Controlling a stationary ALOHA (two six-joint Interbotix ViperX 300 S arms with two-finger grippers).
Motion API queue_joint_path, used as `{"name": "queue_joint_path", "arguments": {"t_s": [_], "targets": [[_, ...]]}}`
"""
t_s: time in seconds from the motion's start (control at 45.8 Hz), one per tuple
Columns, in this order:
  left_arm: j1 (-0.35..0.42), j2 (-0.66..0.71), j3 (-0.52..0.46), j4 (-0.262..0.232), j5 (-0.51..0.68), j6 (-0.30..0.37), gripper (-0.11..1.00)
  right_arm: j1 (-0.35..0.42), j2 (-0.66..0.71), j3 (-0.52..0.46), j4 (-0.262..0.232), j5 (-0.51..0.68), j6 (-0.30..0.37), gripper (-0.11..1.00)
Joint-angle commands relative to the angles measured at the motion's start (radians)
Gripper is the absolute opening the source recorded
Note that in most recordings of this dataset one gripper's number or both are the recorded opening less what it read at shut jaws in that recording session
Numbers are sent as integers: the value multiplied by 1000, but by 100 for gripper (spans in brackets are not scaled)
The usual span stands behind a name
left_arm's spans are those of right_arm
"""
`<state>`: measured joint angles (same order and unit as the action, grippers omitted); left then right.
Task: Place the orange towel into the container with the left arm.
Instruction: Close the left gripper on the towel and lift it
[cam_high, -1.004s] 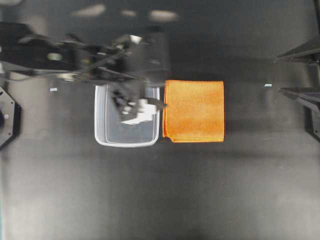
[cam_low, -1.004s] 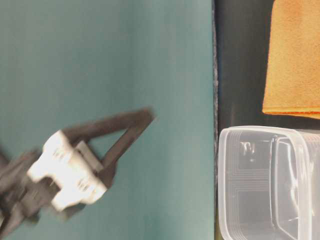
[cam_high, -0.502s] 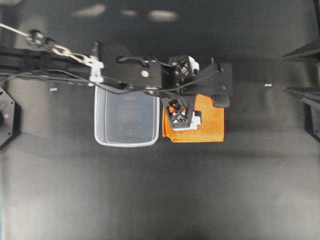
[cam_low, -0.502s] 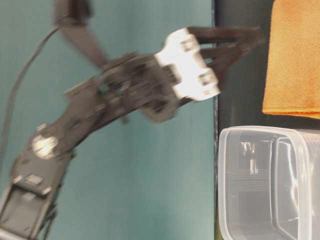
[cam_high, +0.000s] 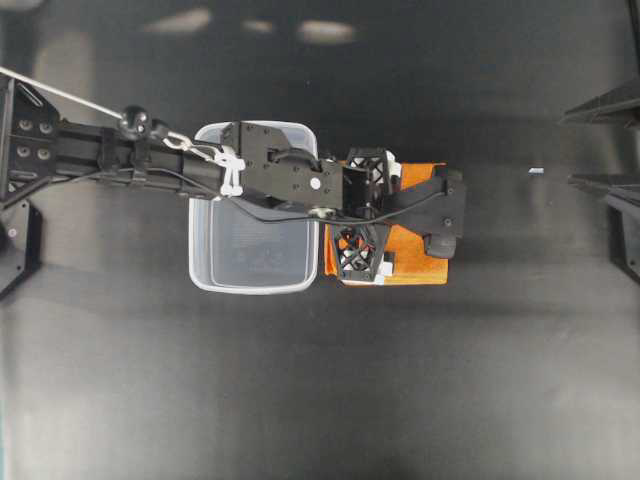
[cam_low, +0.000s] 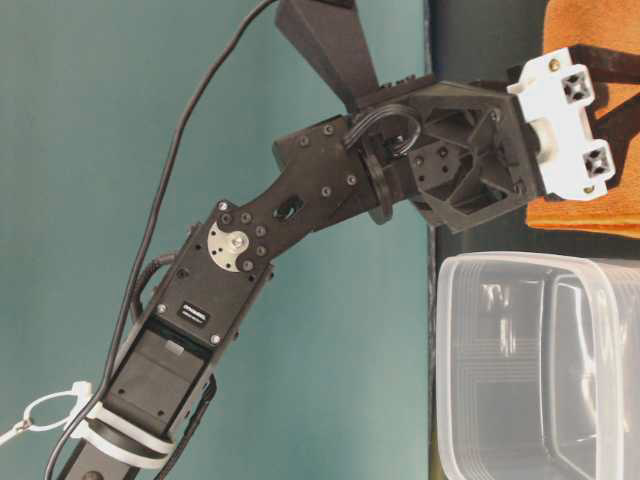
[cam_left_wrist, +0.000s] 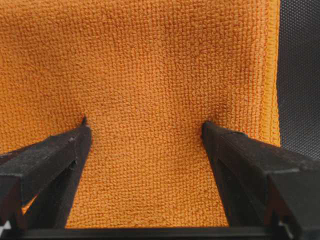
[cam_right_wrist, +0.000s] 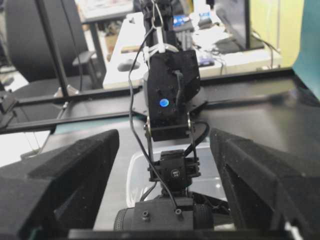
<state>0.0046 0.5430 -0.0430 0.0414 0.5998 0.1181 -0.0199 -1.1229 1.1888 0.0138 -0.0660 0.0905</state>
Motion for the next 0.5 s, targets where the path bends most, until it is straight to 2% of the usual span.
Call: {"name": "queue_joint_path", "arguments": {"t_s": [0.0,0.065,0.131,0.24,0.306,0.371,0.48], "targets": [[-9,9,-2,5,-2,0,86,-2,6,-8,3,-6,2,72],[-12,15,0,5,5,0,84,-2,6,-8,3,-6,2,72],[-14,17,0,5,21,2,73,-2,6,-8,3,-5,2,72],[-15,15,-11,5,66,8,46,0,6,-8,3,-5,2,72],[-15,8,-18,5,83,18,23,-2,6,-8,5,-6,2,72],[-12,-8,-28,5,83,23,9,-2,6,-8,3,-5,2,72],[-6,-52,-51,5,86,23,6,-2,6,-8,3,-5,2,72]]}}
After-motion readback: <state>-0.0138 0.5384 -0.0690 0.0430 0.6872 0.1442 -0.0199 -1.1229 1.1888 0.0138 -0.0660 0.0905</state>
